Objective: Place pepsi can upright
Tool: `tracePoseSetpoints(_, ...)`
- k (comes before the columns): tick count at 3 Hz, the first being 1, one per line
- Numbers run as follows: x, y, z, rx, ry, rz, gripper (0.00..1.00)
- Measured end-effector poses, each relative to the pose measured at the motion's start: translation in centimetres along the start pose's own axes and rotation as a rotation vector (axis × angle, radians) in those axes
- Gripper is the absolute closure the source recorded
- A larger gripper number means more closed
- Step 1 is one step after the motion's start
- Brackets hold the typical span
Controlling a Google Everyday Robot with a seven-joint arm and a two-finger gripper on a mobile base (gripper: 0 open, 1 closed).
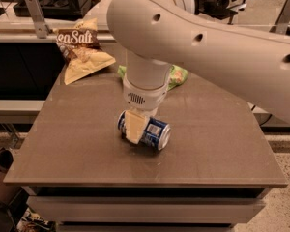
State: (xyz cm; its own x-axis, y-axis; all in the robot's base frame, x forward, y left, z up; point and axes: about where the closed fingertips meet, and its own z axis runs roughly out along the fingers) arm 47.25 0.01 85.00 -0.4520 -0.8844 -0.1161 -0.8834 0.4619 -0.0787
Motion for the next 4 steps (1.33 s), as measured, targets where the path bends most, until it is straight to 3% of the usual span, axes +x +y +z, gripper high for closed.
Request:
tracePoseSetpoints(2, 0.0, 0.05, -0.32, 0.008, -0.006, 0.0, 0.85)
tracePoseSetpoints(3, -0.01, 0.09, -0.5, 0.012, -0.009, -0.001, 1.0)
tracePoseSetpoints(4, -0.01, 0.09, -0.5, 0.012, -0.009, -0.001, 1.0)
